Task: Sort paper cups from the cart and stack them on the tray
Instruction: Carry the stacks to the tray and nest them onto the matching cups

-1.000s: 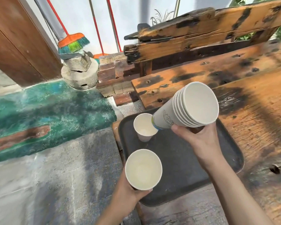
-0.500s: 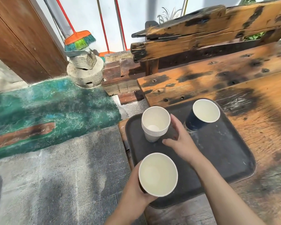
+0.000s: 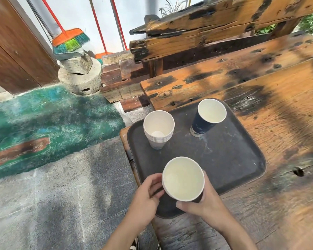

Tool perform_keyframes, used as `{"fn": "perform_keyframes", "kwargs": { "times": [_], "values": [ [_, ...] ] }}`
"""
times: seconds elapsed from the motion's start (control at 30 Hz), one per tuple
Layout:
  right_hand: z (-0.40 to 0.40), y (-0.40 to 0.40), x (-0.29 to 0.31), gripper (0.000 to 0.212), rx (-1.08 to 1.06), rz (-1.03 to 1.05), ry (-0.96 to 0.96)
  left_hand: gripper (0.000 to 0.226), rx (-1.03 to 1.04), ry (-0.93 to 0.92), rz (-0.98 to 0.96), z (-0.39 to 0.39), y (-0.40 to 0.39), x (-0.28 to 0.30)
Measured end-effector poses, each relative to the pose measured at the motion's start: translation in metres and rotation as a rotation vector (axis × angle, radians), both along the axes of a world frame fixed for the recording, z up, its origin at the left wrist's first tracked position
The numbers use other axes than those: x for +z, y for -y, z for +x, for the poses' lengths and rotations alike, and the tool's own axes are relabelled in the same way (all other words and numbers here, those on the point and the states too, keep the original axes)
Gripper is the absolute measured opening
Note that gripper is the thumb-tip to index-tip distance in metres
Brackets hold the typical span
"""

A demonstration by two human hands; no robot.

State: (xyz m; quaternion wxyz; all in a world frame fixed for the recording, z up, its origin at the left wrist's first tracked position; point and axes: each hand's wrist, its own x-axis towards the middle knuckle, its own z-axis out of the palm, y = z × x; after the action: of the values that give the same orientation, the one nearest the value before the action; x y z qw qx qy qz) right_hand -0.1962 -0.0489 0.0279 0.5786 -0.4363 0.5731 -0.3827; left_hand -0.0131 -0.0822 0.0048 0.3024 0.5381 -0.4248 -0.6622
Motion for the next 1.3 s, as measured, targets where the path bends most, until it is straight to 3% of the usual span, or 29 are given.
{"fn": "perform_keyframes", "kwargs": {
  "times": [0.1,0.23,0.37,0.6,0.8,1.03,1.3],
  "values": [
    [-0.011,-0.003,0.006,0.085,-0.127,-0.029,-0.072,0.059,-0.112,0.120,-0.046,-0.005,0.001,-0.002],
    [-0.047,-0.006,0.022,0.088,-0.331,-0.053,0.001,0.050,-0.254,0.537,-0.293,-0.001,0.001,-0.020],
    [-0.098,0.004,0.064,0.082,-0.487,-0.214,0.032,0.056,-0.451,0.854,-0.461,0.001,-0.001,-0.042],
    [-0.133,0.072,0.152,0.075,-0.429,-0.552,0.023,0.076,-0.659,1.119,-0.632,-0.010,-0.004,-0.037],
    [-0.111,0.119,0.140,0.083,-0.396,-0.526,0.000,0.082,-0.647,1.206,-0.564,-0.017,-0.004,-0.034],
    [-0.097,0.145,0.077,0.075,-0.435,-0.342,-0.067,0.082,-0.626,1.205,-0.611,-0.015,-0.004,-0.034],
    [-0.096,0.143,0.008,0.085,-0.409,-0.129,-0.108,0.084,-0.695,1.218,-0.556,-0.016,-0.004,-0.035]
  ]
}}
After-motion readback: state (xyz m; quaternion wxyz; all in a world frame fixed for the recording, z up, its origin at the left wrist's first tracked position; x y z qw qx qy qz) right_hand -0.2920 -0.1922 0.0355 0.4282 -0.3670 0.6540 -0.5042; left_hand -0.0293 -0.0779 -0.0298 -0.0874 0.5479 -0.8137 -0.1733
